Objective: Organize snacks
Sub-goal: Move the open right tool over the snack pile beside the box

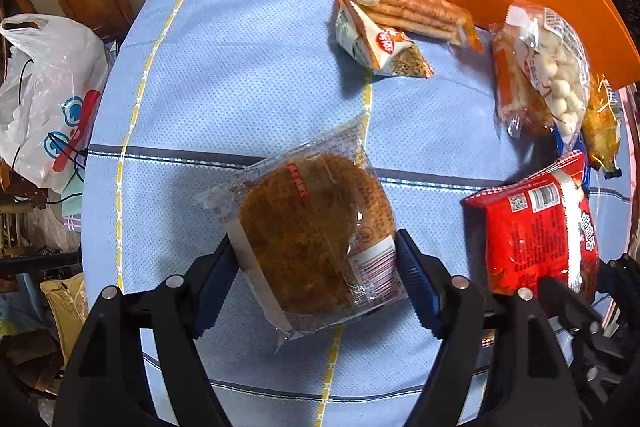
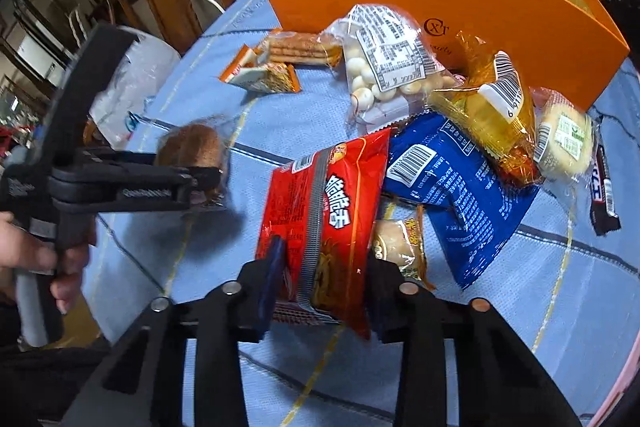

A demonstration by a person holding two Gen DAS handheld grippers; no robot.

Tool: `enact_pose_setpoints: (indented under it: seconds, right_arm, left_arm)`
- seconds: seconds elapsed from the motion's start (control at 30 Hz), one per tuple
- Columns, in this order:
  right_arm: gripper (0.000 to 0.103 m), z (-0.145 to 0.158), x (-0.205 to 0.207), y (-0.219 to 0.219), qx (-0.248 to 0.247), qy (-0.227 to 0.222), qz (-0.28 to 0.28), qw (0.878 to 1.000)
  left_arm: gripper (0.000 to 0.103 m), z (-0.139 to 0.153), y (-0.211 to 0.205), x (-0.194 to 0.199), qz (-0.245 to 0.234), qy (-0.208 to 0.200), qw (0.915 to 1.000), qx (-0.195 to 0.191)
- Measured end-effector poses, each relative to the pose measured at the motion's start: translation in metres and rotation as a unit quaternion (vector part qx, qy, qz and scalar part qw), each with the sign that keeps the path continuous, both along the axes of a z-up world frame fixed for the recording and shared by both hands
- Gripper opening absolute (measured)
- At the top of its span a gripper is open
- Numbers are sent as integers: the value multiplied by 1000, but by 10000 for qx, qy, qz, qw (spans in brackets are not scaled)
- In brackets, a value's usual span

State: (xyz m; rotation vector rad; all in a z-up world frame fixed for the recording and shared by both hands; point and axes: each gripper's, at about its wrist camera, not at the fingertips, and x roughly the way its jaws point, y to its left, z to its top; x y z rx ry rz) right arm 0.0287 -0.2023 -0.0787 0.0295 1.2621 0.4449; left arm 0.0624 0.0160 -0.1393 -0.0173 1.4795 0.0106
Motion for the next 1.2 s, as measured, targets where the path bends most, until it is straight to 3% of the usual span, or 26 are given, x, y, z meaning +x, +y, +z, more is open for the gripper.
enact_pose_setpoints:
  seconds: [0.13,0.27,0.3,0.33,0.37,0.43,0.57,0.63,0.73,0.83,0.93,1.03,1.2]
  right_arm:
    - [26,10,-4,-12,365,77,-158,9992]
    - [28,6,-15,0,570,382,358,9970]
    - [34,3,-17,4,543,411,444,9967]
    - [57,-3,-20,8,598,574,526,9952]
    - [68,-10,-23,11,745,850,610,9917]
    - [72,-11,-27,10,829,848,580,9912]
    - [74,2,-24,-24,1039,607,-85,9927]
    - [91,9,-24,-48,916,405,-502,9937]
    - [93,9,-21,-69,373,181,-804,9959]
    - [92,-9,-17,-73,-234,385,-1027,9937]
    - [92,-25,-12,-61,-269,682,-1367,9879]
    - [92,-33,-9,-34,-432,701,-1226,9890]
    - [93,-28,-1,-14,-46,710,-1372,9880]
  left_arm:
    - [74,-1,-4,4,-82,9,9999,-58]
    - [74,-4,-2,5,-118,41,9999,-79]
    - [74,-5,-1,5,-113,35,9999,-87]
    - [74,-6,-1,6,-113,41,9999,-92]
    - [74,-8,0,6,-120,45,9999,-94]
    - [74,-9,1,7,-129,49,9999,-77]
    - [74,-9,7,4,-75,23,9999,-70]
    - [74,-8,10,4,-47,28,10000,-78]
    - [74,-10,12,4,-30,44,10000,-82]
    - [74,-11,12,5,-25,54,10000,-72]
    - [74,-12,10,6,-61,58,9999,-62]
    - [74,-10,4,5,-67,61,9999,-53]
    - [74,-9,8,6,-17,84,9999,-99]
